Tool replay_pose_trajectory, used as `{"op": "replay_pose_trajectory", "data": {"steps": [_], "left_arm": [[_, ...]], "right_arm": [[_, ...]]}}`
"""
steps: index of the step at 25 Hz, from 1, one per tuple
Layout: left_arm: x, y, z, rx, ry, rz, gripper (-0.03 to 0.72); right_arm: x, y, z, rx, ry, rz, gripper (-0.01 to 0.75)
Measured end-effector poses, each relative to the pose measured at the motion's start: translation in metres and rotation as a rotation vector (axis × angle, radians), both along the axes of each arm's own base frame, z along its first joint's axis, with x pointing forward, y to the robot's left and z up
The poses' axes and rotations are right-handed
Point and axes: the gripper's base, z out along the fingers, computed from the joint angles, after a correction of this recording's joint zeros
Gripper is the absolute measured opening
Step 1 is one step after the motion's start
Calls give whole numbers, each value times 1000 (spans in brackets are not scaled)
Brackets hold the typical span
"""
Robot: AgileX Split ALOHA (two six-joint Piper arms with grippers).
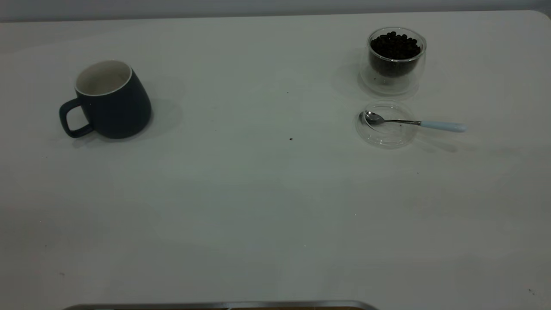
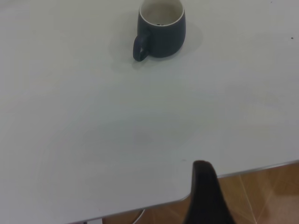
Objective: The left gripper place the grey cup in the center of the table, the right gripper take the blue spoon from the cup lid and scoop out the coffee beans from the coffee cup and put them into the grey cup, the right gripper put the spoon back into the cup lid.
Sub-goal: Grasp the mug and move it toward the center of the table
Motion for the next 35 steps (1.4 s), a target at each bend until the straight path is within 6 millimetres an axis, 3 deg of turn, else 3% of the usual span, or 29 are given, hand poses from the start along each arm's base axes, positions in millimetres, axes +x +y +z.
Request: {"op": "replay_pose_trajectory", "data": {"steps": [13, 16, 18, 22, 26, 29, 35], "left_arm": [[0, 0, 0, -16, 3, 17, 555], [6, 0, 14, -42, 17, 47, 555], [16, 0, 35, -40, 30, 57, 555], [58, -4, 73, -1, 114, 50, 555], [119, -10, 88, 97, 198, -30, 555], [166, -15, 84, 176, 245, -109, 555], [265, -24, 43, 323, 388, -265, 555]], "right_arm": [[0, 0, 0, 0, 0, 0, 575], [0, 0, 0, 0, 0, 0, 575], [0, 0, 0, 0, 0, 0, 575], [0, 0, 0, 0, 0, 0, 575], [0, 0, 0, 0, 0, 0, 575], [0, 0, 0, 0, 0, 0, 575], [0, 0, 0, 0, 0, 0, 575]]}}
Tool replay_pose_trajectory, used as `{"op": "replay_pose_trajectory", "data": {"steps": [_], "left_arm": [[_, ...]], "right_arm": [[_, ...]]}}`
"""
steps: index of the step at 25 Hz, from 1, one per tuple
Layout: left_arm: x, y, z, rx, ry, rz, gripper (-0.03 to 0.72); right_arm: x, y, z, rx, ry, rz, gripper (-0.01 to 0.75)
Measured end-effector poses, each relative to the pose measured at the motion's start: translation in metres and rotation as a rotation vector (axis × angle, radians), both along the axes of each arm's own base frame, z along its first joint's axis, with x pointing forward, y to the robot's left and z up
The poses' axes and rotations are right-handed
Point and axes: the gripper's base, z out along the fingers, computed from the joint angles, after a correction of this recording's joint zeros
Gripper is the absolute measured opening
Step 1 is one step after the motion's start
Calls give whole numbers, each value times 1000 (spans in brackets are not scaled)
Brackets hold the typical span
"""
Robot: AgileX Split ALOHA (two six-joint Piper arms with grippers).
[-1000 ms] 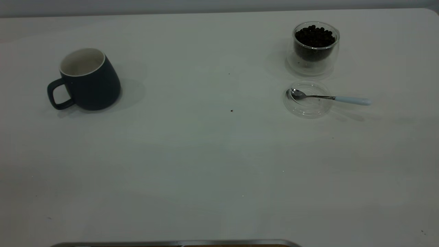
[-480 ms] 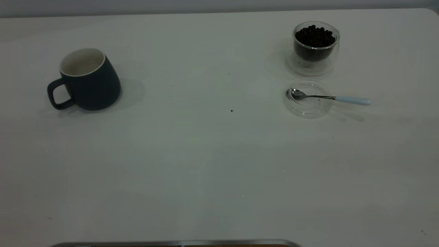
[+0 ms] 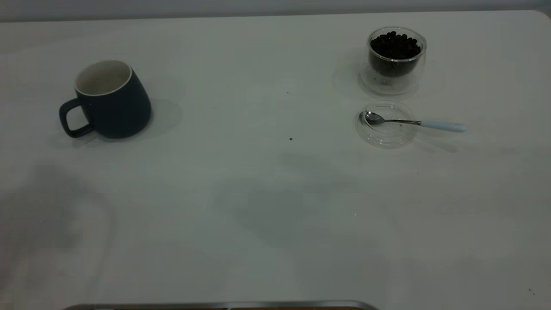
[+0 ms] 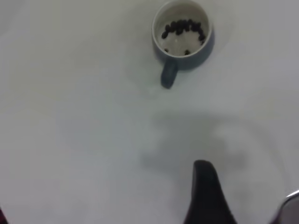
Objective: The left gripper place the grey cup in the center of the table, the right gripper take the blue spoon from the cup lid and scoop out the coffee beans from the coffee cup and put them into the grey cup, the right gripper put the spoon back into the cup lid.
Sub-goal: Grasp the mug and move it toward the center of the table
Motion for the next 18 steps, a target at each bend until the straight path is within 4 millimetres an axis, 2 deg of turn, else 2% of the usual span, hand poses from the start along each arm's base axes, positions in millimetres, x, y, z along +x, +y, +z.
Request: {"op": "replay_pose_trajectory", "data": {"steps": [5, 9, 12, 18], "left_arm": [[72, 0, -44, 144, 121, -99, 555], [116, 2, -82, 265, 191, -180, 555], [136, 6, -109, 364, 254, -285, 555], [150, 6, -153, 454, 317, -518, 555]], "right_arm": [[0, 0, 0, 0, 0, 0, 575], [0, 0, 0, 0, 0, 0, 575], [0, 0, 0, 0, 0, 0, 575], [0, 0, 0, 0, 0, 0, 575]]}}
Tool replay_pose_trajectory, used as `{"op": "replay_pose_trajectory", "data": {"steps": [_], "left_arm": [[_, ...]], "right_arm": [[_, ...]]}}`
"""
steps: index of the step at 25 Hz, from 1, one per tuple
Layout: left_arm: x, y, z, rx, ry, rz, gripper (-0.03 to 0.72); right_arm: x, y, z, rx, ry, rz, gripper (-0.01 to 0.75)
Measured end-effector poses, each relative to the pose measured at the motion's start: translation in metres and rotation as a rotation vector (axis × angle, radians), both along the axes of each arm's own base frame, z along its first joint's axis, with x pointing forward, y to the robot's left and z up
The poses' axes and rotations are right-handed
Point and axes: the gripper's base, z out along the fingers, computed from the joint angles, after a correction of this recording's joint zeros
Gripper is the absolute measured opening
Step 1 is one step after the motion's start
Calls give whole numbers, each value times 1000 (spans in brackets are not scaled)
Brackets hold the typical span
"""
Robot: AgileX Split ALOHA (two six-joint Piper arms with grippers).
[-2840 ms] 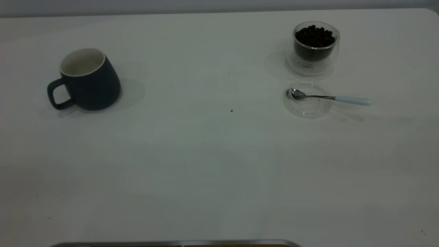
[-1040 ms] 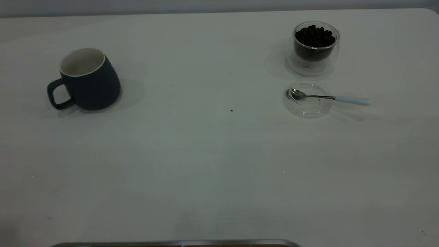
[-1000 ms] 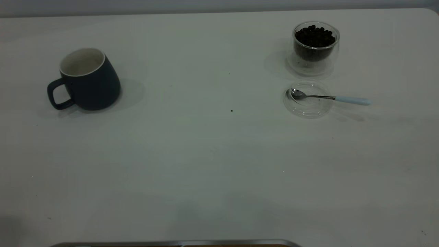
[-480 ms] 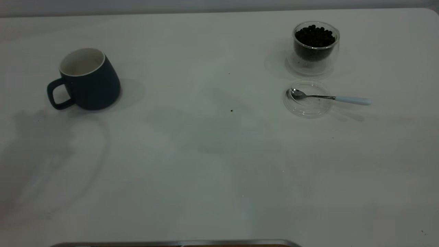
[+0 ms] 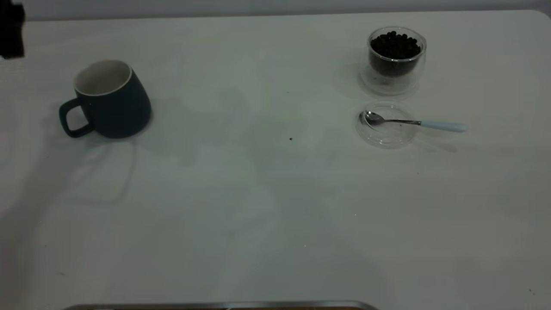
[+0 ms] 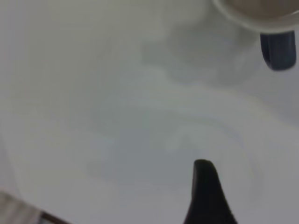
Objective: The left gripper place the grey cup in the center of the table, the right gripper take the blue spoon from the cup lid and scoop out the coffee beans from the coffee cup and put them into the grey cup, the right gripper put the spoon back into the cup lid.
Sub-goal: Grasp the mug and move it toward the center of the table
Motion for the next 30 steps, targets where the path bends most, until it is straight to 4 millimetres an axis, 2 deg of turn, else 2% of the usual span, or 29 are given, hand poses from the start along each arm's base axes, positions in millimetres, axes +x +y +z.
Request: {"op": "replay_pose_trajectory", "data": {"steps": [14, 20, 23, 30], "left_arm": [[22, -2, -70, 49, -19, -227, 555], [28, -9, -87, 23, -69, -272, 555], [26, -20, -92, 18, -65, -291, 555], [22, -64, -95, -51, -104, -296, 555]], "right_arm": [[0, 0, 0, 0, 0, 0, 575], [0, 0, 0, 0, 0, 0, 575], [0, 0, 0, 0, 0, 0, 575], [0, 0, 0, 0, 0, 0, 575]]}}
